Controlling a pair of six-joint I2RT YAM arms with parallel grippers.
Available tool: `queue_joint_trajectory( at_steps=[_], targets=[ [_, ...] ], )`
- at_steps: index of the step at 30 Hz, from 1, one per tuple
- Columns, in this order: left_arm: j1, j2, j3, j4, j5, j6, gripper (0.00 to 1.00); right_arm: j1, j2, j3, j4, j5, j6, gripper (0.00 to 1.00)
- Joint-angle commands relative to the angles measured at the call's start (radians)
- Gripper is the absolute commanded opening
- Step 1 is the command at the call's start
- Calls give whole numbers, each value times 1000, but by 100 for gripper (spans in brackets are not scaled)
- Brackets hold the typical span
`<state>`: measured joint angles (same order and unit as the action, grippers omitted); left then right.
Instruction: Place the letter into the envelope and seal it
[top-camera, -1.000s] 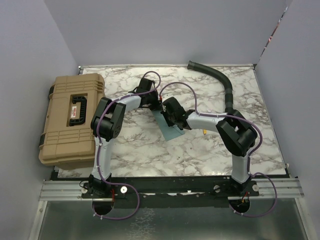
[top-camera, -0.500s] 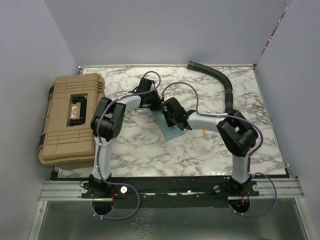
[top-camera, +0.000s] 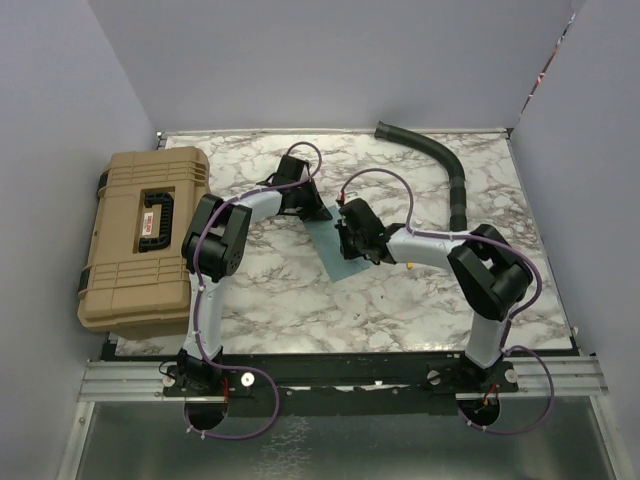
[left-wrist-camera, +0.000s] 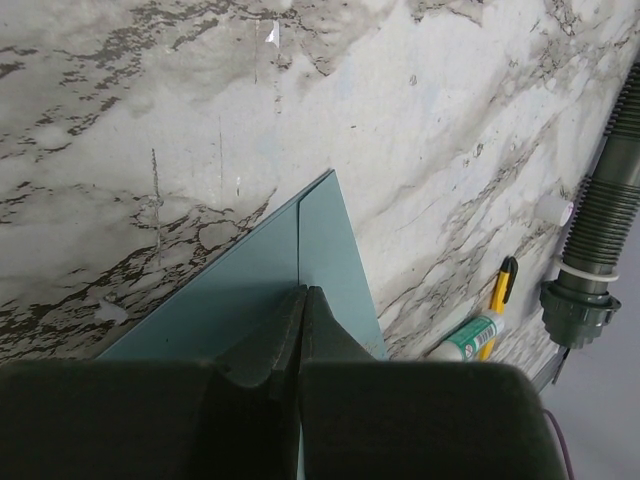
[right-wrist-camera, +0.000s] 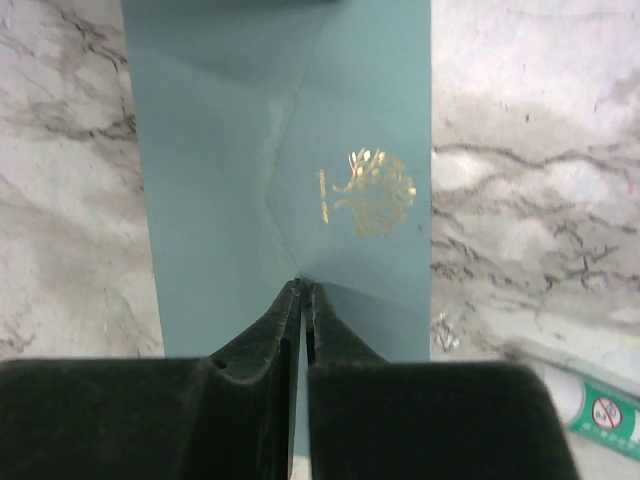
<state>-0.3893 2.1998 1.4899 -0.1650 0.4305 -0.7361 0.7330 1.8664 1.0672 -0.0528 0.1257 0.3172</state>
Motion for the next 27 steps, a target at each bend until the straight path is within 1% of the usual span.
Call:
queue_joint_trajectory(
  at_steps=[1,3,6,9,13,19,24,27],
  targets=[
    [-8,117,-46,-167,-88,72,0,-23,6,-82,-360,-55,59,7],
    [-7,114,-41,-167,-80,77,0,-32,-38,-45,-378,-50,66,9],
    [-6,109,-35,-167,-72,87,0,-45,-54,84,-413,-32,49,12],
    [-7,107,-30,-168,-62,90,0,-55,0,224,-418,-31,38,13],
    [-6,111,-25,-168,-48,88,0,-57,125,374,-421,-8,47,12],
    [-6,120,-22,-164,-36,81,0,-70,246,498,-368,23,60,11],
    [-6,122,-24,-161,-34,75,0,-70,292,532,-349,62,23,11],
    [-7,128,-23,-160,-29,72,0,-71,311,539,-355,61,20,11]
  ],
)
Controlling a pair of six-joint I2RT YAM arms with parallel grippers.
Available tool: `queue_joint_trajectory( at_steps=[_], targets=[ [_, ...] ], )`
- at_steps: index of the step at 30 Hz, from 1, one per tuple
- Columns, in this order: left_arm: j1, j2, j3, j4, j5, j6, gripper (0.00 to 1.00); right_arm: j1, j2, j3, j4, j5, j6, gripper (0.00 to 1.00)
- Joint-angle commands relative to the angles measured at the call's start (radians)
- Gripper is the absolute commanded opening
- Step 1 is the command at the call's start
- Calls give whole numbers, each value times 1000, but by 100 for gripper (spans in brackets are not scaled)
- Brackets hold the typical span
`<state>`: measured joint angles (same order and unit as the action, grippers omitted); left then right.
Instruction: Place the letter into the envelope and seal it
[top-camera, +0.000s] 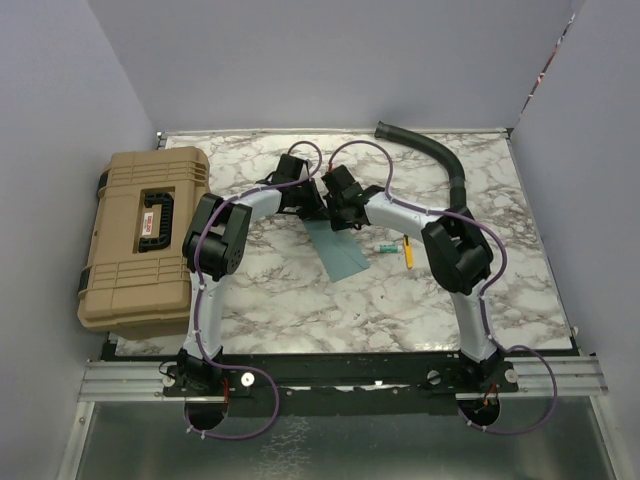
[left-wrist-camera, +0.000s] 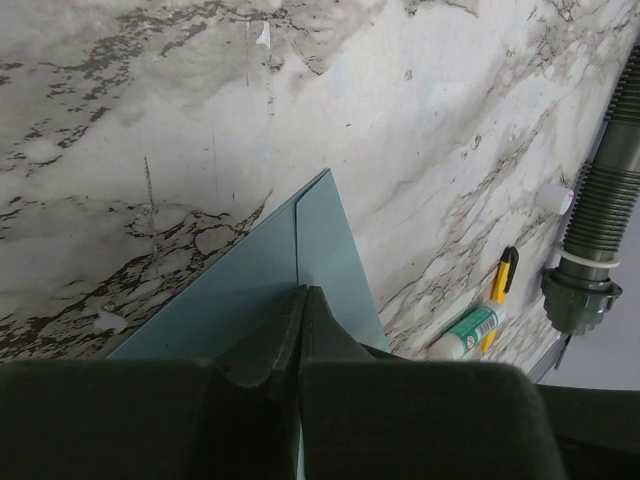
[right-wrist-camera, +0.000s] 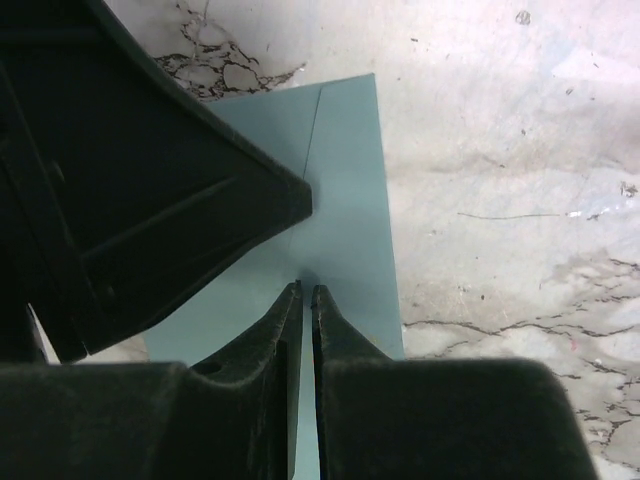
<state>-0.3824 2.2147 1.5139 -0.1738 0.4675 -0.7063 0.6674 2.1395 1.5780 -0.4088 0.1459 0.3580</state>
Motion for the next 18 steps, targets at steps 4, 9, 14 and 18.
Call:
queue_joint_trajectory(
  at_steps=[4,9,14,18],
  targets=[
    [-14,114,-49,-149,-65,44,0,-5,53,9,28,25,-26,12],
    [-13,119,-54,-147,-65,37,0,-4,80,8,8,-7,-55,14],
    [-13,114,-55,-135,-71,31,0,4,66,-56,7,-34,-62,17],
    [-13,112,-60,-133,-77,28,0,12,41,-131,36,-86,-64,14]
  ],
)
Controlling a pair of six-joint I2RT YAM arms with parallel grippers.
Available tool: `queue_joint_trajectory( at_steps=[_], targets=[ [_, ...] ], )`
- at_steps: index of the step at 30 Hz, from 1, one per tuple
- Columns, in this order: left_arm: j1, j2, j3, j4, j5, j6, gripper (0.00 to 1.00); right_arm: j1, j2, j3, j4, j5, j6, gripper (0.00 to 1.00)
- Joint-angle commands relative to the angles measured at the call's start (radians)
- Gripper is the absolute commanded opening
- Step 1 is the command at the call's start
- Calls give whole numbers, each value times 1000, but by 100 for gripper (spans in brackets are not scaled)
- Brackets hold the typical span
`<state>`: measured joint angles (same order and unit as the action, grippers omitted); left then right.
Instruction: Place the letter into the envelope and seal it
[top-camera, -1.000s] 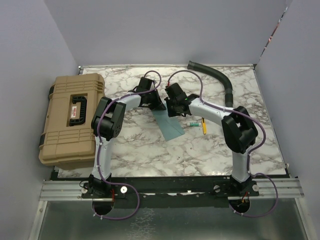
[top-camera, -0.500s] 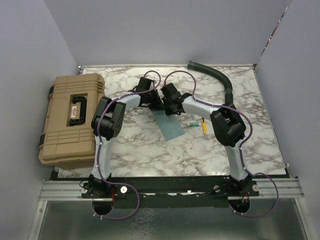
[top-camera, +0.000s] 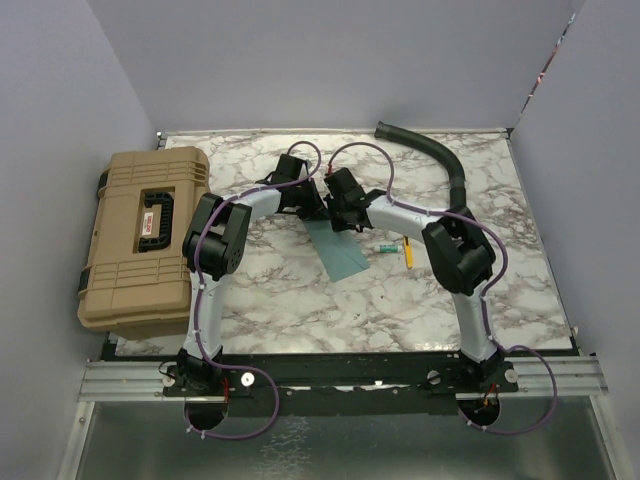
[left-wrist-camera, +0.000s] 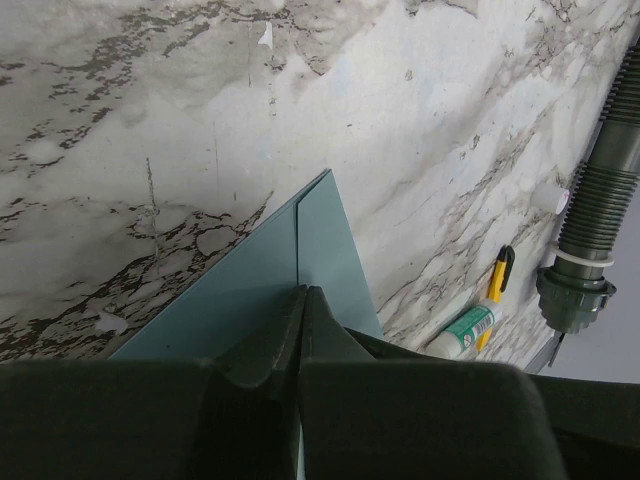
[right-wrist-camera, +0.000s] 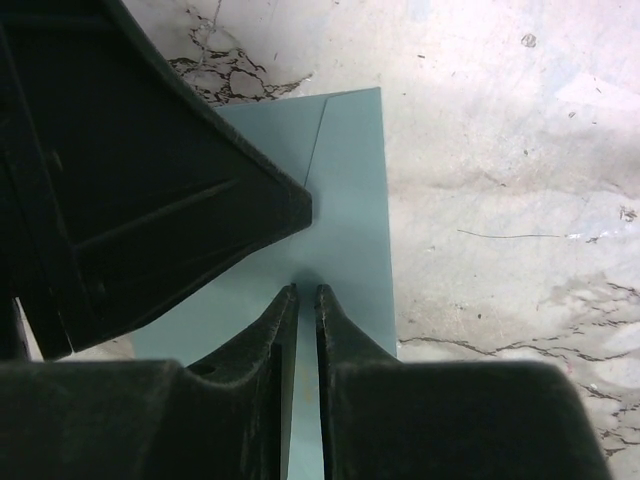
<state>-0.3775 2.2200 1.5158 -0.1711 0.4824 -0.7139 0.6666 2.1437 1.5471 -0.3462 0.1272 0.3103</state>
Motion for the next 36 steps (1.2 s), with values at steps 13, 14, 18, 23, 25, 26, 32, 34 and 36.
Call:
queue_joint_trajectory(
  at_steps=[13,14,18,23,25,26,32,34,36],
  targets=[
    [-18,97,-87,-127,-135,19,0,54,-43,-219,31,-121,-112,28],
    [-18,98,-86,-128,-138,18,0,55,-47,-223,28,-121,-120,28],
    [-17,101,-85,-127,-141,16,0,59,-60,-254,29,-121,-142,28],
    [-15,101,-85,-128,-145,21,0,68,-78,-303,34,-120,-164,28],
    [-15,102,-83,-128,-144,21,0,72,-83,-315,32,-120,-171,28],
    [-14,104,-83,-128,-143,21,0,74,-85,-320,33,-115,-172,28],
    [-14,103,-84,-127,-145,24,0,82,-75,-329,10,-85,-167,28],
    [-12,102,-85,-128,-146,25,0,85,-71,-331,0,-74,-168,28],
    [-11,104,-83,-128,-145,25,0,93,-69,-338,-9,-62,-169,28]
  ],
)
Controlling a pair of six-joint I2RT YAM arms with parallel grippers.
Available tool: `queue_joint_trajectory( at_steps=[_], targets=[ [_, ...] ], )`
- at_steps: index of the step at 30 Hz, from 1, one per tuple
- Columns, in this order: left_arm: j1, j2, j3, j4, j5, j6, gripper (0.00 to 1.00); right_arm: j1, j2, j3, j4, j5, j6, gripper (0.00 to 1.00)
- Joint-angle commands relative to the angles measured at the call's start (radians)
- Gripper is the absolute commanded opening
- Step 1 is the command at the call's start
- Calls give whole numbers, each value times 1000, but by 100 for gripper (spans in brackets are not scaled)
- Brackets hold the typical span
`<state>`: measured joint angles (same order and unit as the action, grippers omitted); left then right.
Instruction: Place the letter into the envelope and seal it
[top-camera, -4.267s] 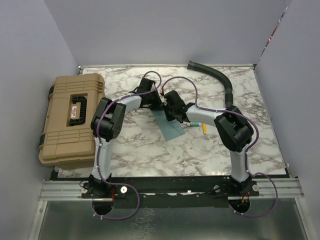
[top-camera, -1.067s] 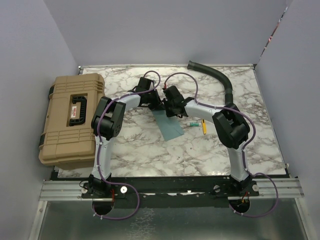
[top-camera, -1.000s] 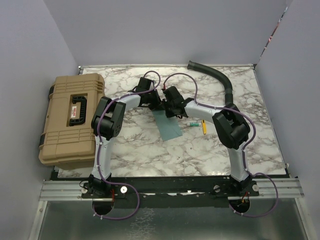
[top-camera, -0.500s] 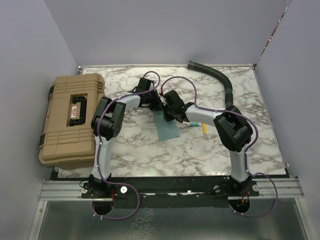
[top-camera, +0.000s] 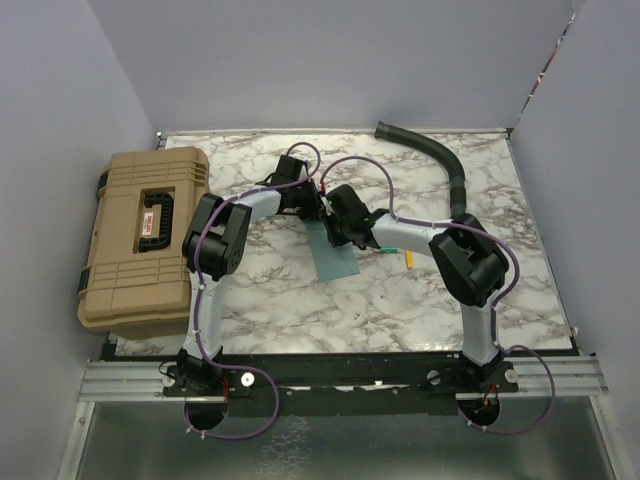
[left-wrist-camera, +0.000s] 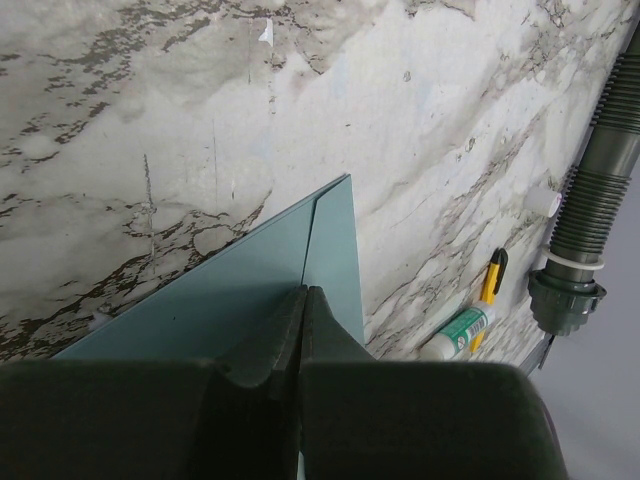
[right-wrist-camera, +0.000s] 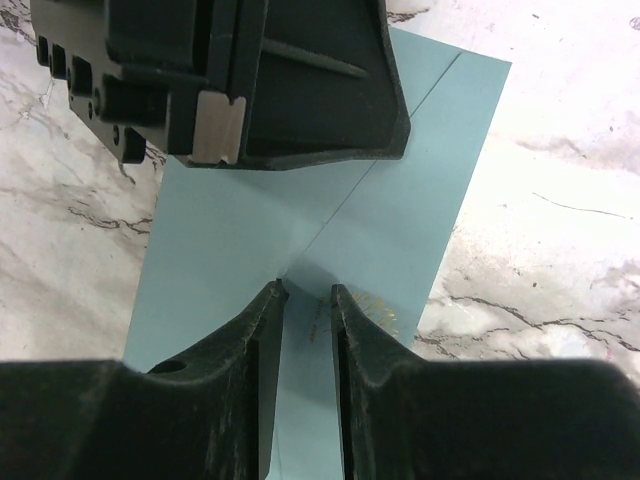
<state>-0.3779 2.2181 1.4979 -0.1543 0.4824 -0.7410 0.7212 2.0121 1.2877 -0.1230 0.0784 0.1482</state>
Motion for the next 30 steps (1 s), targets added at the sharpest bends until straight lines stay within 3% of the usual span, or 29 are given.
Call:
queue_joint_trajectory(
  at_steps=[1,13,16,22,30],
  targets=[
    [-11,106,-64,-145,-145,53,0,42,59,-85,-235,-2,-9,28],
    [-10,111,-64,-144,-143,61,0,46,49,-148,-305,98,93,28],
    [-10,114,-62,-145,-141,63,0,46,36,-172,-311,106,135,26],
    [-10,114,-58,-144,-141,67,0,44,-14,-225,-316,75,198,12],
    [-10,114,-53,-149,-142,69,0,45,-39,-250,-353,48,195,13]
  ],
)
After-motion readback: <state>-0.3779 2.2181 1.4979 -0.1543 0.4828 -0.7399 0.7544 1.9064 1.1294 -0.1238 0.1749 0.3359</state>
